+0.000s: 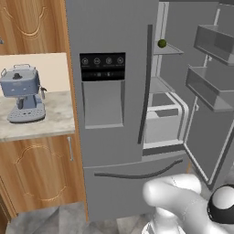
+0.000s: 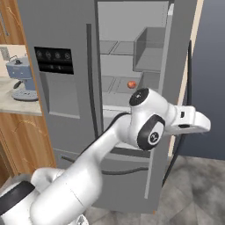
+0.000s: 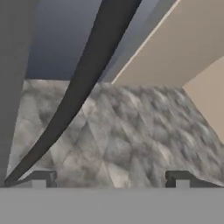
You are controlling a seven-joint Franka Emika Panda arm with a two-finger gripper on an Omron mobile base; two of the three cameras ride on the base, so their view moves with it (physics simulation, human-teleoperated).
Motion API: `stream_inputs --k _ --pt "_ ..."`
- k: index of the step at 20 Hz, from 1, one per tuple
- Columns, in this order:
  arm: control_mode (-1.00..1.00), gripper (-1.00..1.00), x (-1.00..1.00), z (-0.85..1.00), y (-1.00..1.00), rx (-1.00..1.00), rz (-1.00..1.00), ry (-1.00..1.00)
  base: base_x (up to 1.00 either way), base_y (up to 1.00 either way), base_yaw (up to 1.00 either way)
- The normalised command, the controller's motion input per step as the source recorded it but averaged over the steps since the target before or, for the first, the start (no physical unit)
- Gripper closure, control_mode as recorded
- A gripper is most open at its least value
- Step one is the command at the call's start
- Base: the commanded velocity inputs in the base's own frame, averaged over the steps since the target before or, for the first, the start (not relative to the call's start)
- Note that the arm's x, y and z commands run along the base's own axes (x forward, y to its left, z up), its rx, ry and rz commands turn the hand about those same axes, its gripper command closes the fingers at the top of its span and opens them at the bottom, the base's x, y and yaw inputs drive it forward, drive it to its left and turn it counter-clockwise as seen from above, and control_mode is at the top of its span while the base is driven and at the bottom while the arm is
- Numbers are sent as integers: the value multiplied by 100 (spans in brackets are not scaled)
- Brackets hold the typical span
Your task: Open the fridge, remove the peach, lime, and chicken drumstick, and place them on any counter.
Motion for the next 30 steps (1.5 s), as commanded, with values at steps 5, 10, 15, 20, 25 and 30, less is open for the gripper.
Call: stream_inputs --k 5,10,15,20,25,30 --pt "-100 -100 -100 35 29 8 9 -48 0 0 0" --pt "-100 -100 -46 23 91 6 12 -30 0 0 0" --pt "-100 -100 -8 11 100 0 22 2 0 0 0" --pt "-100 -100 0 39 100 0 18 20 0 0 0" --pt "-100 -100 15 42 100 -1 8 31 0 0 0" --pt "-100 -100 23 7 74 -1 0 15 0 0 0"
